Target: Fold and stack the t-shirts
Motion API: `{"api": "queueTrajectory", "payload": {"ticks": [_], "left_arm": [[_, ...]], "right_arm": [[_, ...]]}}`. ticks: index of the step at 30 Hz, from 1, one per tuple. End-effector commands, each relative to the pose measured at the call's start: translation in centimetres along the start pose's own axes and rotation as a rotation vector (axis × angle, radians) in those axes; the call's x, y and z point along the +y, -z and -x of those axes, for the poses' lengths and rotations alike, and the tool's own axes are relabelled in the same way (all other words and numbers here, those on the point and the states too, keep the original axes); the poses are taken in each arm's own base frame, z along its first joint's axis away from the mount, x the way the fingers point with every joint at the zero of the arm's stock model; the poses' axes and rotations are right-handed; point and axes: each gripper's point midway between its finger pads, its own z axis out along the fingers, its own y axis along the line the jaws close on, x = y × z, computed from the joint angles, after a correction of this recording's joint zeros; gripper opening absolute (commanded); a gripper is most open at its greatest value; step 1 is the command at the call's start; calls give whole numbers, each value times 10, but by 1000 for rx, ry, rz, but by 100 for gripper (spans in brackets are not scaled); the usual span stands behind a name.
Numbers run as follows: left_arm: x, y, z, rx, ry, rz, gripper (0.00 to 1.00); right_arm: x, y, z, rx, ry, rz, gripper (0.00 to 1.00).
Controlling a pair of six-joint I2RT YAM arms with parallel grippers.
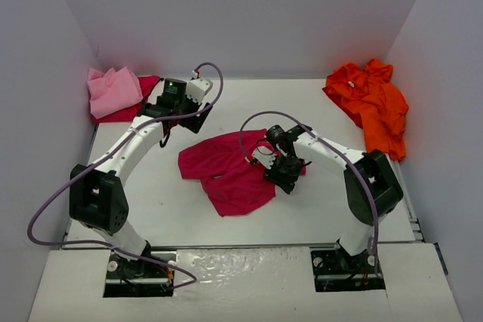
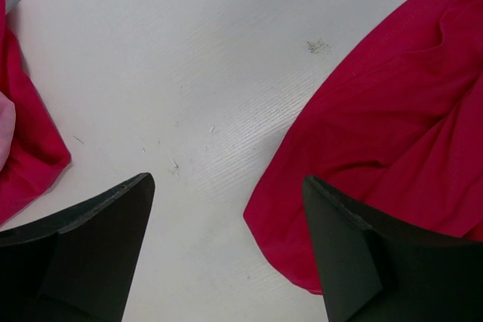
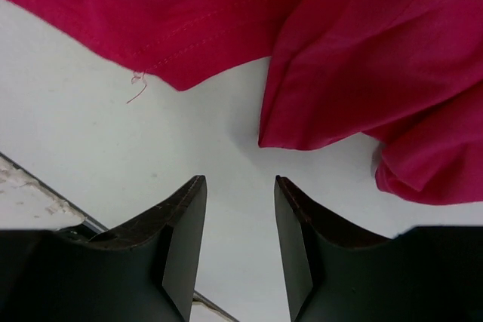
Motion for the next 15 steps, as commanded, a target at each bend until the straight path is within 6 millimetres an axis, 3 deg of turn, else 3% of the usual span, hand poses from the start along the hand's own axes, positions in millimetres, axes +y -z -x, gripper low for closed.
{"api": "queueTrajectory", "payload": {"ticks": [1,15], "left_arm": [[16,22,33,-117,-9,51,76],[16,21,30,-109,-22,57,76]], "right_arm": [[-15,2,15,2,2,-52,38],[-25,-30,7,95,-5,-43,38]]}}
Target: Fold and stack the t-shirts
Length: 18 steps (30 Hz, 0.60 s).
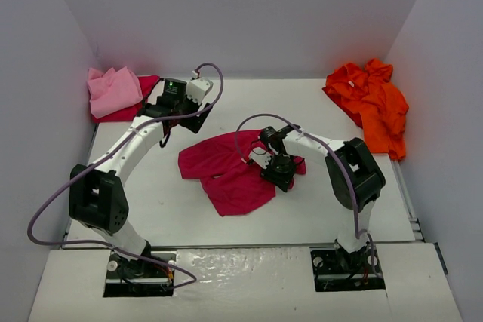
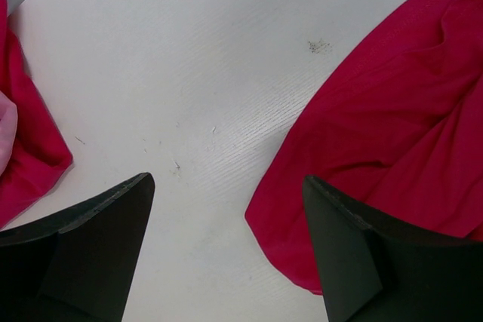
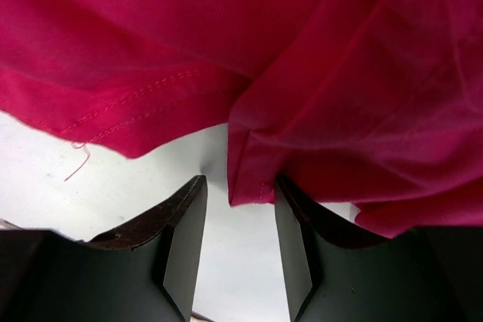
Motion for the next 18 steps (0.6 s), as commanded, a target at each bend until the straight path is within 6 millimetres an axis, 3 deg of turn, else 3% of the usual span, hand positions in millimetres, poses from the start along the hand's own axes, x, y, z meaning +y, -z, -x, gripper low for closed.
{"api": "queueTrajectory", "payload": {"ticks": [1,3,4,5,6,8,10,12,15,16,17,18], "left_arm": [[17,22,31,-110,-13,56,76],[17,21,31,-109,-13,57,76],[17,20,31,-107,-13,57,76],[17,20,31,-107,-13,56,76],[17,19,31,-106,-13,56,76],[17,18,31,-102,-14,57,76],[18,18,32,-104,-13,59,76],[19,19,33,-106,-13,62,76],[20,20,36,-113,-11,69,76],[20,19,36,-109,-11,68,76],[20,19,37,-114,-8,66,76],[20,19,38,-114,-8,63,76]], "right_arm": [[-6,1,-3,32,-1,-30,38],[-7,-3,-6,47,-1,-34,35],[-8,-4,-7,56,-3,-39,25],[-9,-6,-9,66,-3,-41,8],[-11,-6,-9,71,-4,-52,1],[-19,1,-7,69,-5,-98,0],[-37,20,0,51,-6,-196,0],[-61,62,17,-36,-9,-320,0],[-96,145,40,-227,-44,-480,0],[-101,154,35,-243,-62,-496,0],[-111,205,46,-375,-84,-563,0],[-117,244,50,-471,-100,-611,0]]}}
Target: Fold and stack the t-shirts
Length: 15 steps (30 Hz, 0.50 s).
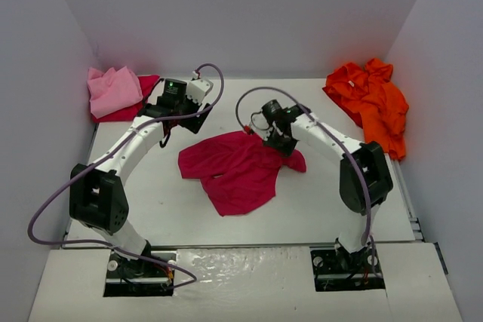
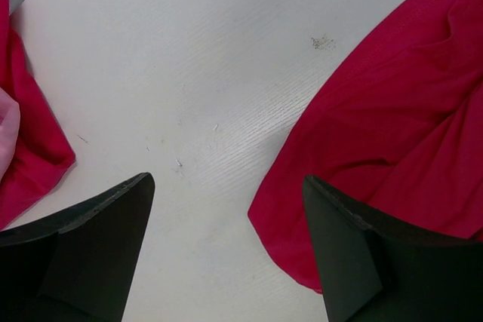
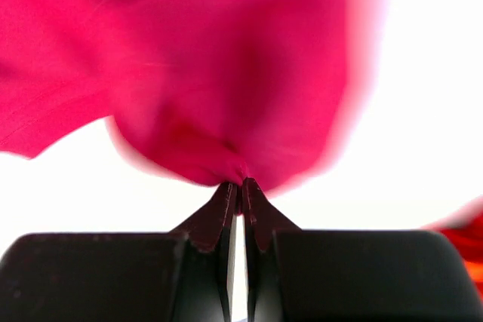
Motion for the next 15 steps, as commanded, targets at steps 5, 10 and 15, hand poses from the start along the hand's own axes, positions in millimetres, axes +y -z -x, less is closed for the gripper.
{"api": "queueTrajectory", "payload": {"ticks": [5,10,15], "left_arm": [[21,16,49,-120,8,51,76],[21,17,73,-151,20,32,76],[17,4,86,-138,39,-6,76]], "right_arm": [[-117,286,62,-716,-143,-454,0],[-123,339,60,-856,-180,-486,0],[-107,340,57,-882,-157,-433,0]]}}
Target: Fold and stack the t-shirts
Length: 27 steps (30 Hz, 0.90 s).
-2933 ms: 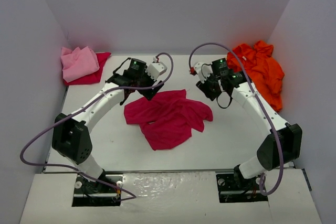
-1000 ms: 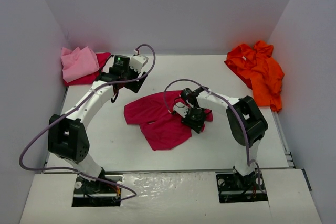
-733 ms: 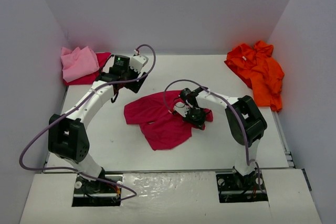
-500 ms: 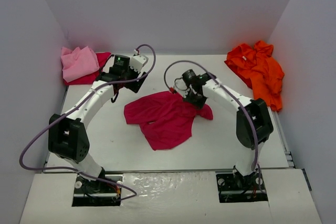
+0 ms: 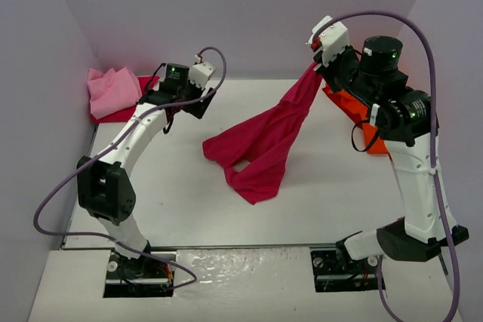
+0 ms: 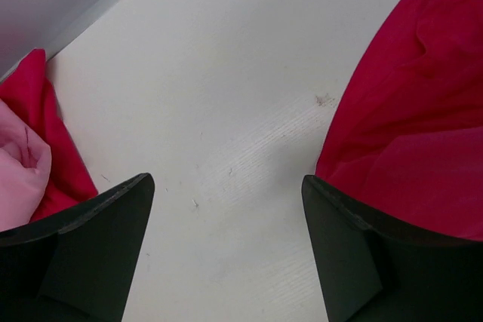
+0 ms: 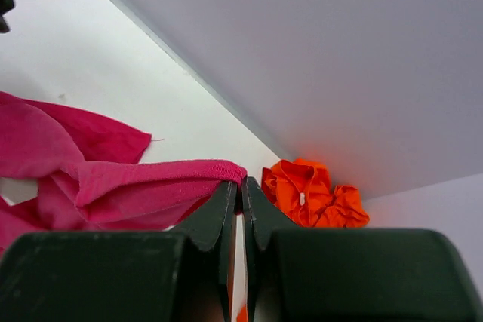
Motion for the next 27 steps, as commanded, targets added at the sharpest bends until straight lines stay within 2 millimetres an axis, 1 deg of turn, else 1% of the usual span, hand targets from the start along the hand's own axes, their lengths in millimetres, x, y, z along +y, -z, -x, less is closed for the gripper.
{"api": "queueTrajectory", "payload": {"ticks": [1,2,4,7,9,11,13,15,17,19,20,21,22,23,27], "left_arm": [[3,5,39,-75,39,-19,76],[0,-2,40,-69,49,-33,76],[-10,-17,33,-36,59,-78,76],[-24,-29,32,-12,57,-121,76],[-42,-38,34,4,41,-167,76],[-64,-40,35,15,16,-215,76],[-91,-37,30,27,-39,-255,76],[-114,-32,22,33,-79,-280,76],[-130,-29,12,38,-102,-299,76],[-139,-28,1,49,-118,-308,76],[-140,-28,-4,54,-123,-309,76],[-140,-28,-7,59,-129,-308,76],[-139,-27,-11,64,-139,-307,76],[-140,-26,-15,71,-150,-312,76],[-139,-17,-18,61,-164,-312,76]], "right_arm": [[27,-22,-27,63,-11,109,0],[31,-21,-32,74,-5,119,0],[37,-21,-42,94,8,138,0],[39,-19,-47,103,18,143,0],[40,-22,-57,132,30,137,0],[39,-26,-63,152,36,126,0],[34,-30,-67,169,35,94,0],[27,-31,-68,177,33,59,0],[18,-30,-63,171,21,12,0],[1,-18,-41,107,-6,-53,0],[-6,-11,-32,76,-18,-69,0],[-13,-7,-28,62,-28,-87,0],[-20,-6,-29,66,-36,-107,0],[-19,-9,-38,91,-25,-111,0],[-6,-19,-65,148,-3,-83,0]]}}
